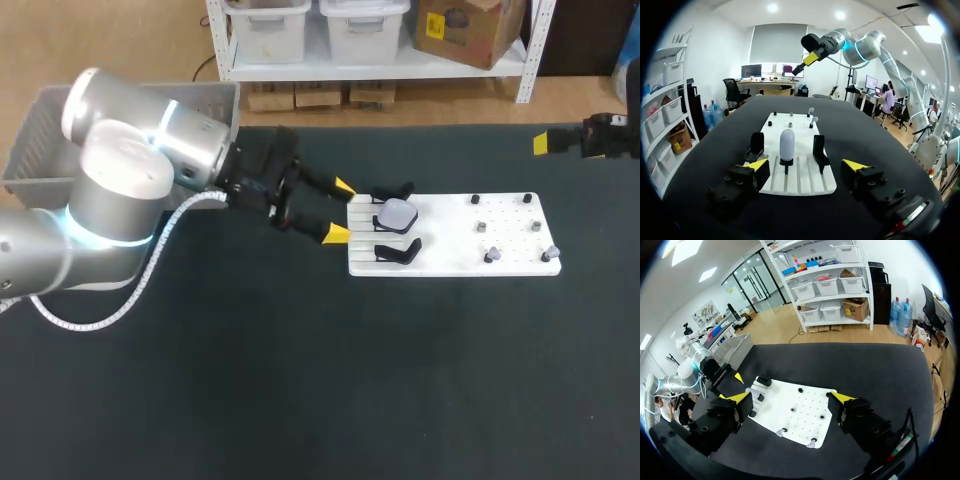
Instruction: Pick up each earbud case from the left stands, insert the matching earbuds, close the lid, and place the case in the box.
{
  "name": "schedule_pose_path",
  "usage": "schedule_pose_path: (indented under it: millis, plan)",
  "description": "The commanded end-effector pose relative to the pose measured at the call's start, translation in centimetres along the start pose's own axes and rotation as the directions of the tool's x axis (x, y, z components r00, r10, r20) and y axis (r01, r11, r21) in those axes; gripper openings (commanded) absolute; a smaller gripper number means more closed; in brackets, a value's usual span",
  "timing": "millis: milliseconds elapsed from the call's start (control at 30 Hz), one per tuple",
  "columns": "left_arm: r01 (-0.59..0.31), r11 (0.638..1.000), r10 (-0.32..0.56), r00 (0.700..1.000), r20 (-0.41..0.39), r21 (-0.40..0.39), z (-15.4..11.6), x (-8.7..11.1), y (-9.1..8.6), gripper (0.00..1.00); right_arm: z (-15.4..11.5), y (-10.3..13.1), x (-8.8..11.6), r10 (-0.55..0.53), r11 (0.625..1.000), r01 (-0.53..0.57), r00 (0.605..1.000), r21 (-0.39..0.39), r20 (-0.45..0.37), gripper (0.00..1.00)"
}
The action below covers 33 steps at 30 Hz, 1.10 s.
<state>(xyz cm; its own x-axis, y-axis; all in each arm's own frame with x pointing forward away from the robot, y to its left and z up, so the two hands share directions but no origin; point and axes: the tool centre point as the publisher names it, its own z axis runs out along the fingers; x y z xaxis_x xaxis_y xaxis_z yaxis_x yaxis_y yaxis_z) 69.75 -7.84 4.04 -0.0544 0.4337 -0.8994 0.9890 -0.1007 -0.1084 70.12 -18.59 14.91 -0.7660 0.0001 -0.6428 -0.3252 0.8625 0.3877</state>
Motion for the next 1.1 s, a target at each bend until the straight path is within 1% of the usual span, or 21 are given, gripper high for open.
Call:
schedule_pose_path:
  millis: [33,100,267,333,400,433,500,833,900,933,1100]
  plan:
    - [-0.001,1.0,0.001,1.0,-0.002,0.002,0.6,0.1,0.6,0.91,-0.1,0.0,0.0,0.0,1.0,0.0,1.0,0.002,0.0,1.0]
    - [-0.002,1.0,0.002,1.0,-0.007,-0.001,0.7,0.2,0.8,0.89,-0.1,0.0,0.0,0.0,1.0,0.0,1.0,0.002,0.0,1.0]
    - [-0.011,1.0,0.011,1.0,-0.021,-0.002,1.2,0.0,1.1,0.89,-0.1,0.0,0.0,0.0,1.0,0.0,1.0,0.002,0.0,1.0]
    - [-0.011,1.0,0.011,1.0,-0.023,-0.001,1.5,0.1,1.2,0.87,-0.1,0.0,0.0,0.0,1.0,0.0,1.0,0.002,0.0,1.0]
    - [-0.01,1.0,0.01,1.0,-0.024,0.0,1.7,0.1,1.3,0.8,-0.1,0.0,0.0,0.0,1.0,0.0,1.0,0.002,0.0,1.0]
    - [-0.01,1.0,0.01,1.0,-0.026,0.001,1.8,0.2,1.4,0.79,-0.1,0.0,0.0,0.0,1.0,0.0,1.0,0.002,0.0,1.0]
    - [-0.009,1.0,0.009,0.999,-0.031,0.003,2.0,0.2,1.6,0.8,-0.1,0.0,0.0,0.0,1.0,0.0,1.0,0.002,0.0,1.0]
    - [-0.011,1.0,0.012,0.999,-0.049,0.014,2.7,0.0,2.5,0.77,-0.1,0.0,0.0,0.0,1.0,0.0,1.0,0.002,0.0,1.0]
    - [-0.012,1.0,0.013,0.999,-0.05,0.017,2.9,-0.1,2.6,0.76,-0.1,0.0,0.0,0.0,1.0,0.0,1.0,0.002,0.0,1.0]
    - [-0.013,1.0,0.014,0.999,-0.05,0.019,3.0,-0.1,2.6,0.74,-0.1,0.0,0.0,0.0,1.0,0.0,1.0,0.002,0.0,1.0]
    - [-0.014,1.0,0.016,0.999,-0.048,0.027,3.4,-0.2,2.7,0.72,-0.1,0.0,0.0,0.0,1.0,0.0,1.0,0.002,0.0,1.0]
